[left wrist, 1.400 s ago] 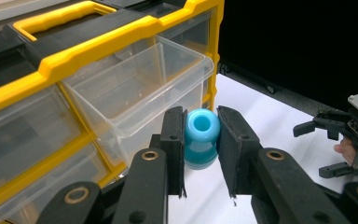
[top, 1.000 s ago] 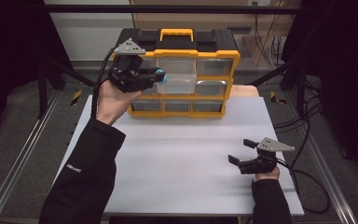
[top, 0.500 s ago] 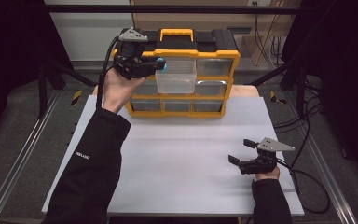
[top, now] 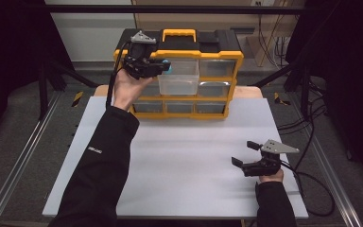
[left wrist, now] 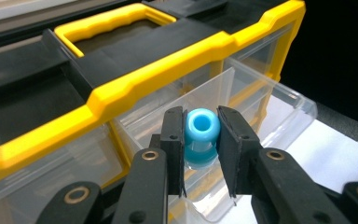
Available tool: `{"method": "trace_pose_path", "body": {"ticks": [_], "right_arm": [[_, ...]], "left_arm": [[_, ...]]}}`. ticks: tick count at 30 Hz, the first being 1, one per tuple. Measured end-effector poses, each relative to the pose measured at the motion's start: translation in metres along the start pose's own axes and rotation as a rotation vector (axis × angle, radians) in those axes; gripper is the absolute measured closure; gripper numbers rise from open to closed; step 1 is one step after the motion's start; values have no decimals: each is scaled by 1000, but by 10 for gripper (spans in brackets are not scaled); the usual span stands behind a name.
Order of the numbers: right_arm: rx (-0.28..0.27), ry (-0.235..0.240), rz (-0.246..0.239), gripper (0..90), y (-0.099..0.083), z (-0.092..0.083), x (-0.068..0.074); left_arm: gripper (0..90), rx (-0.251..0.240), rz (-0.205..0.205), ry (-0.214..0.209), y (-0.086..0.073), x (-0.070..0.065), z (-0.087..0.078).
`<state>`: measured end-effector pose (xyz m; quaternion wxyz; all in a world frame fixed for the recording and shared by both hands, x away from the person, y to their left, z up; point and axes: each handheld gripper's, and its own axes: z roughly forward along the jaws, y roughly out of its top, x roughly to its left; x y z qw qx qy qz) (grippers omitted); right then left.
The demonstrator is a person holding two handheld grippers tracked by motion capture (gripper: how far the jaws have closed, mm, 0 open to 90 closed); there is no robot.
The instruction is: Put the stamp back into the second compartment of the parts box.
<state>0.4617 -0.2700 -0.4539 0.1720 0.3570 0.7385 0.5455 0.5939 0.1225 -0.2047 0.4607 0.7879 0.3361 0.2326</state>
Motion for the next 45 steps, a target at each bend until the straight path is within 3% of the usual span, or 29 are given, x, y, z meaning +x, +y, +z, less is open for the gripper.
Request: {"method": "trace_pose_path", "body": {"ticks": [7, 11, 12, 13, 15, 18, 19, 21, 23, 25, 30, 35, 42, 45], "right_arm": [[1, 0, -2, 26, 0, 0, 0], [2, 2, -2, 26, 0, 0, 0], [2, 2, -2, 26, 0, 0, 0], [0, 0, -1, 26, 0, 0, 0], [0, -1, -1, 26, 0, 0, 0], [2, -2, -3, 26, 0, 1, 0], [4, 0, 0, 26, 0, 1, 0], [4, 0, 0, 26, 0, 1, 0], [5, -3, 1, 26, 0, 1, 0], [10, -2, 1, 26, -1, 2, 0], [13, -4, 1, 26, -1, 3, 0], [16, -6, -2, 26, -1, 3, 0], [20, -5, -2, 27, -2, 4, 0], [15, -4, 4, 27, -2, 3, 0]], "left_arm": [[706, 18, 11, 1, -5, 0, 7], [563, -28, -23, -9, -7, 2, -1], [563, -30, -16, -3, -8, 2, -5], [487, -47, -15, -2, -10, 2, -11], [456, -75, -18, -15, -16, 1, -19], [334, -121, -15, -20, -29, 0, -34], [207, -132, -22, -32, -35, 0, -37], [176, -139, -15, -41, -48, 0, -46], [68, -144, -11, -48, -60, 0, -54], [13, -159, -17, -62, -73, 0, -60], [0, -192, -48, -84, -118, 1, -71], [0, -175, -81, -89, -168, 6, -70], [0, -173, -131, -115, -219, 9, -73], [0, -152, -135, -111, -250, 9, -73]]}}
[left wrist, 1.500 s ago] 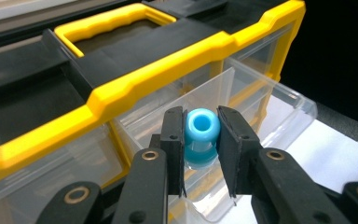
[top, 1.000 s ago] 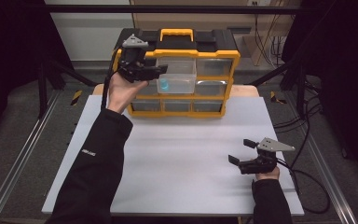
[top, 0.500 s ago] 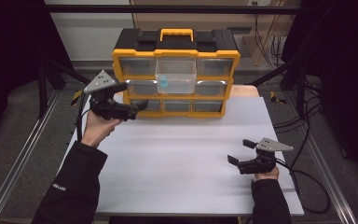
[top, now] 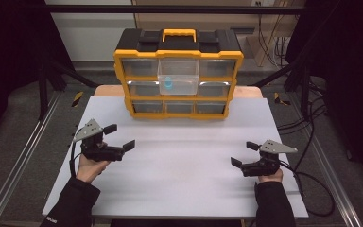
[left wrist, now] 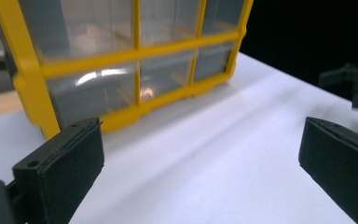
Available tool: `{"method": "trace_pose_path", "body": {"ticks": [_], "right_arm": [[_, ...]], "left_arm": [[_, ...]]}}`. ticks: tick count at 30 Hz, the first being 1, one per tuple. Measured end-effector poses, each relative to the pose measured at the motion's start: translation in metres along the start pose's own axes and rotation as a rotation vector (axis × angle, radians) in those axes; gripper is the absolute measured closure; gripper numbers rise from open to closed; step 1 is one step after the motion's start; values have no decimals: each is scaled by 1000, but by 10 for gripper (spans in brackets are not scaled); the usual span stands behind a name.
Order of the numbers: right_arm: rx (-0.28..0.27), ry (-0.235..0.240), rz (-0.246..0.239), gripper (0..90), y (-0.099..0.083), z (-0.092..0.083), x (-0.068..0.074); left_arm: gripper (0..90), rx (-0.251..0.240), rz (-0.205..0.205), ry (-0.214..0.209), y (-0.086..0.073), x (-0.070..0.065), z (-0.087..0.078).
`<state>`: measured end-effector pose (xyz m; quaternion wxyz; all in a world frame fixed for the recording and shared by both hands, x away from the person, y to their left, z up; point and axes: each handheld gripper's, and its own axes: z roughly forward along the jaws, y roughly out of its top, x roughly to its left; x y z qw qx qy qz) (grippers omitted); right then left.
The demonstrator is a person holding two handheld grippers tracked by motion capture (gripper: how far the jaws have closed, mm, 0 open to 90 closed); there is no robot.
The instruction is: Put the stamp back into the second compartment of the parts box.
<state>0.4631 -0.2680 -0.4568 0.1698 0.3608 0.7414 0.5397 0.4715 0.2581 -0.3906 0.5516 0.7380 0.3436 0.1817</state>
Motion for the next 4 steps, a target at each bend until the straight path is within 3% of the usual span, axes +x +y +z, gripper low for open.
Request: {"method": "trace_pose_path", "body": {"ticks": [4], "right_arm": [[6, 0, -5, 27, 0, 1, 0]], "left_arm": [[0, 12, -32, 4, -19, 5, -3]]}}
